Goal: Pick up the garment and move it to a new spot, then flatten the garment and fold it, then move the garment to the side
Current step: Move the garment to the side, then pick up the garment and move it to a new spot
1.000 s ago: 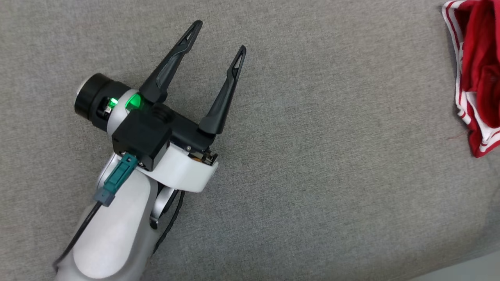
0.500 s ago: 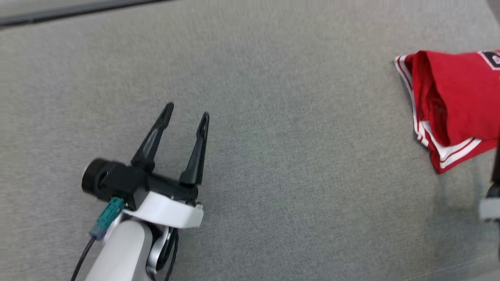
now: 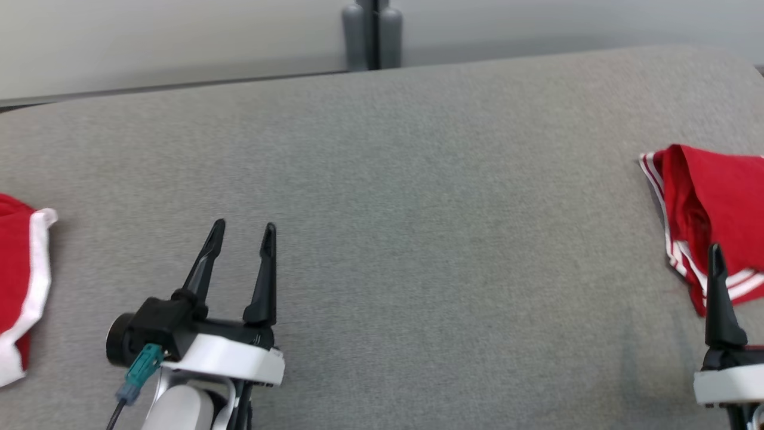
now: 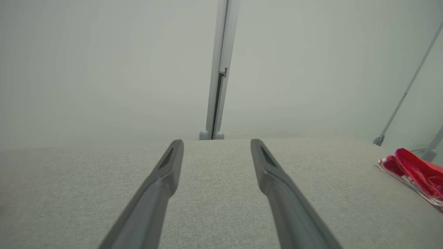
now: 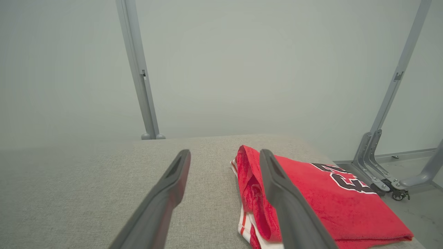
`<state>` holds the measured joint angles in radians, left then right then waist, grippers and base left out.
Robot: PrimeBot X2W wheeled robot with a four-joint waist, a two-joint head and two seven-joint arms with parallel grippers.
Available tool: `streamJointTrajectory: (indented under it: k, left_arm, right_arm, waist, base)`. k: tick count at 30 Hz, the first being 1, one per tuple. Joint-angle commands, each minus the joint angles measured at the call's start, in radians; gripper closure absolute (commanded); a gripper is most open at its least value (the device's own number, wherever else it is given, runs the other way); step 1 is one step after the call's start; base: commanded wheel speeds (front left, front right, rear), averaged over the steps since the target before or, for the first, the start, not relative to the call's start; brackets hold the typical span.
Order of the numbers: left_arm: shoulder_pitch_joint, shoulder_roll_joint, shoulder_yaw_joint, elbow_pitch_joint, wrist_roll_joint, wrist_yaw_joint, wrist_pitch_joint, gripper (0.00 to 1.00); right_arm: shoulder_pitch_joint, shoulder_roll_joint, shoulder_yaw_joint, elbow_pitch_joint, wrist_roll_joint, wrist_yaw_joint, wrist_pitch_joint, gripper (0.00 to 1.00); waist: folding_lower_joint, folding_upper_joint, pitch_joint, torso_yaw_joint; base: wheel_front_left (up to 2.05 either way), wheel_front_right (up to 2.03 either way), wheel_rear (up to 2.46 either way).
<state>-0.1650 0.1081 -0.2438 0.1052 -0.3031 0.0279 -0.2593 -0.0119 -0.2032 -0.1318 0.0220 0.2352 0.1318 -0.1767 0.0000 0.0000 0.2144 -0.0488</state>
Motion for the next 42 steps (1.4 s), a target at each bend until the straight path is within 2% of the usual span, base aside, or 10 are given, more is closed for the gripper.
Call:
streamJointTrajectory:
  k: [1,8,17,25,42]
  left_arm:
    - [0.026,0.006,0.019,0.007,-0.008,0.010,-0.005,0.00]
    - [0.138,0.045,0.072,0.015,-0.016,0.026,-0.006,0.00]
    - [0.253,0.086,0.090,-0.012,-0.025,0.038,0.008,0.00]
    - [0.302,0.091,0.094,-0.009,-0.033,0.050,0.010,0.00]
    - [0.274,0.094,0.079,0.025,-0.040,0.054,0.010,0.00]
  right_arm:
    - [0.035,0.016,-0.002,-0.028,-0.013,-0.002,0.022,0.00]
    - [0.146,0.067,0.047,-0.125,-0.025,-0.002,0.104,0.00]
    - [0.241,0.094,0.075,-0.180,-0.025,-0.001,0.159,0.00]
    - [0.286,0.090,0.058,-0.213,-0.030,-0.001,0.186,0.00]
    - [0.266,0.083,0.037,-0.210,-0.028,-0.001,0.186,0.00]
  waist:
    - [0.0000,0.0000,-0.062,0.065]
    - [0.0000,0.0000,-0.172,0.133]
    - [0.0000,0.0000,-0.254,0.123]
    - [0.0000,0.0000,-0.283,0.114]
    - [0.0000,0.0000,-0.293,0.116]
  base:
    - [0.00,0.00,0.00]
    - [0.00,0.00,0.00]
    - [0.00,0.00,0.00]
    - [0.00,0.00,0.00]
    - [0.00,0.00,0.00]
